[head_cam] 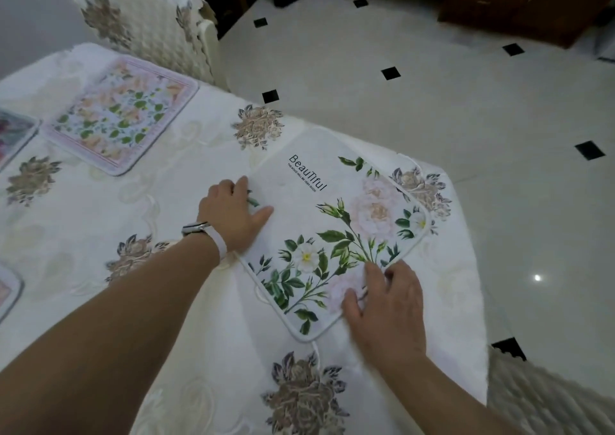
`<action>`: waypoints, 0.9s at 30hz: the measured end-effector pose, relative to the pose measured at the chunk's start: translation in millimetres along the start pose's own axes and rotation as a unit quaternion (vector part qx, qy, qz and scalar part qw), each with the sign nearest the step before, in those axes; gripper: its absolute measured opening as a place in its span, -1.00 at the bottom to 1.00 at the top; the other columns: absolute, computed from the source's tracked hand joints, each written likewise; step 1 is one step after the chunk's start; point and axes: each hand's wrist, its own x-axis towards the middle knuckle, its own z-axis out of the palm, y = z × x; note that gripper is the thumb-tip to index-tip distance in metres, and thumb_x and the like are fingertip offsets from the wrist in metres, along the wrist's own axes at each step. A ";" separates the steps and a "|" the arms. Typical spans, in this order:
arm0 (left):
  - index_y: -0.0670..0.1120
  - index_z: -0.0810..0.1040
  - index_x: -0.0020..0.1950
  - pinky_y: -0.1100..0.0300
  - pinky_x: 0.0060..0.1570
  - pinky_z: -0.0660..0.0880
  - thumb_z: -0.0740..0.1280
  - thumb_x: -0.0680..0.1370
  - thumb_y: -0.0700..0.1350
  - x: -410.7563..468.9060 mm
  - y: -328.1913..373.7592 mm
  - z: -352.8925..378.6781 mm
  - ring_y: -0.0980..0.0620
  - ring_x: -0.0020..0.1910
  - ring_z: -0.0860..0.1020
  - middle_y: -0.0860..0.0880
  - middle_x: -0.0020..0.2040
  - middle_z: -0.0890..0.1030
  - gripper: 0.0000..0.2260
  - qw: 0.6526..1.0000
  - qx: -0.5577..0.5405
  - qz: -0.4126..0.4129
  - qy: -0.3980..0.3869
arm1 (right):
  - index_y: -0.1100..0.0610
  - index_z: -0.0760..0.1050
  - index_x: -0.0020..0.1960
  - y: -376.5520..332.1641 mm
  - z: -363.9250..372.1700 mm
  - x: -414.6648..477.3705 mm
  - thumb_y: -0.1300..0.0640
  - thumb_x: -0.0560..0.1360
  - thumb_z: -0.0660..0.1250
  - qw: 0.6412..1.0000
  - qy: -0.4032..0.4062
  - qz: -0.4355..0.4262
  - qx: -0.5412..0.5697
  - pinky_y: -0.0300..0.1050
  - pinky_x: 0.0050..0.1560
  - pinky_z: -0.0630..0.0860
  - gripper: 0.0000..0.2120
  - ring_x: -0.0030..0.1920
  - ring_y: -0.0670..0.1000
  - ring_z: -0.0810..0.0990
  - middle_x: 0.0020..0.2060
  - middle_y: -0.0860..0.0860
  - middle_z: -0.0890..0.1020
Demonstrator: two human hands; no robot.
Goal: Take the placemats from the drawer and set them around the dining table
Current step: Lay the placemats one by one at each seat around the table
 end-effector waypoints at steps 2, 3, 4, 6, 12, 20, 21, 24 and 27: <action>-0.10 0.31 0.37 -0.09 0.08 0.40 0.13 0.47 0.40 1.2 1.5 2.5 -0.24 0.17 0.42 -0.22 0.23 0.46 -0.31 1.000 0.007 -0.015 0.021 | 0.16 0.48 0.21 -0.7 1.3 0.4 -0.07 0.44 0.36 1.000 0.008 0.011 0.008 0.21 0.25 0.46 -0.56 0.11 0.19 0.41 0.03 0.19 0.44; -0.10 0.32 0.36 -0.09 0.07 0.40 0.13 0.46 0.42 0.9 1.1 3.9 -0.24 0.16 0.42 -0.22 0.22 0.46 -0.29 0.999 0.010 -0.020 0.027 | 0.17 0.48 0.21 -0.8 2.1 0.8 -0.05 0.44 0.37 1.000 0.012 0.018 0.015 0.21 0.26 0.46 -0.57 0.13 0.21 0.42 0.06 0.21 0.45; -0.11 0.35 0.33 -0.09 0.06 0.40 0.12 0.44 0.44 0.5 -0.1 5.2 -0.24 0.15 0.42 -0.22 0.20 0.47 -0.28 0.999 0.011 -0.024 0.031 | 0.18 0.48 0.21 -1.0 2.8 1.7 -0.03 0.44 0.38 0.999 0.014 0.027 0.022 0.20 0.27 0.45 -0.57 0.15 0.23 0.43 0.09 0.23 0.45; -0.11 0.40 0.28 -0.08 0.04 0.41 0.10 0.41 0.47 -3.3 -3.1 7.3 -0.24 0.12 0.43 -0.22 0.17 0.48 -0.26 0.999 0.010 -0.034 0.030 | 0.20 0.48 0.20 -1.1 3.8 3.2 0.01 0.44 0.40 0.998 0.019 0.041 0.039 0.21 0.27 0.44 -0.59 0.18 0.26 0.43 0.13 0.26 0.45; -0.18 0.45 0.23 -0.10 0.06 0.42 0.32 0.40 0.37 -47.4 -11.3 11.7 -0.27 0.12 0.42 -0.26 0.13 0.47 -0.31 0.991 -0.078 -0.109 0.020 | 0.23 0.47 0.22 -2.5 -1.7 3.1 0.07 0.44 0.38 0.995 0.007 0.065 0.081 0.17 0.32 0.34 -0.60 0.26 0.25 0.36 0.22 0.27 0.42; -0.20 0.43 0.33 -0.04 0.15 0.39 0.39 0.49 0.14 -150.4 -6.9 22.5 -0.25 0.14 0.42 -0.27 0.16 0.46 -0.44 0.963 -0.204 -0.173 -0.009 | 0.14 0.32 0.39 0.8 -31.5 14.8 0.07 0.46 0.36 0.918 -0.029 0.238 0.316 0.02 0.18 0.43 -0.46 0.20 0.16 0.47 0.24 0.13 0.44; -0.22 0.43 0.32 -0.02 0.15 0.40 0.39 0.50 0.11 -164.6 -3.9 22.3 -0.24 0.14 0.43 -0.26 0.16 0.46 -0.47 0.956 -0.227 -0.187 -0.012 | 0.13 0.29 0.41 3.2 -35.6 16.5 0.07 0.47 0.36 0.903 -0.040 0.265 0.337 -0.03 0.08 0.46 -0.45 0.13 0.14 0.51 0.21 0.11 0.47; -0.20 0.50 0.19 0.01 0.03 0.49 0.35 0.54 -0.02 -205.3 5.2 23.5 -0.20 0.02 0.52 -0.21 0.06 0.49 -0.67 0.931 -0.299 -0.208 -0.017 | 0.14 0.30 0.40 11.5 -44.6 7.9 0.13 0.50 0.31 0.883 -0.081 0.281 0.368 -0.17 -0.29 0.41 -0.51 -0.20 -0.03 0.57 -0.09 -0.02 0.58; -0.13 0.53 0.10 0.01 -0.09 0.52 0.33 0.56 -0.08 -246.3 16.5 26.4 -0.12 -0.09 0.54 -0.12 -0.03 0.54 -0.83 0.918 -0.335 -0.213 -0.001 | 0.11 0.41 0.24 20.8 -47.8 -18.3 0.20 0.50 0.26 0.901 -0.109 0.233 0.348 -0.22 -0.33 0.40 -0.69 -0.21 -0.10 0.56 -0.11 -0.05 0.62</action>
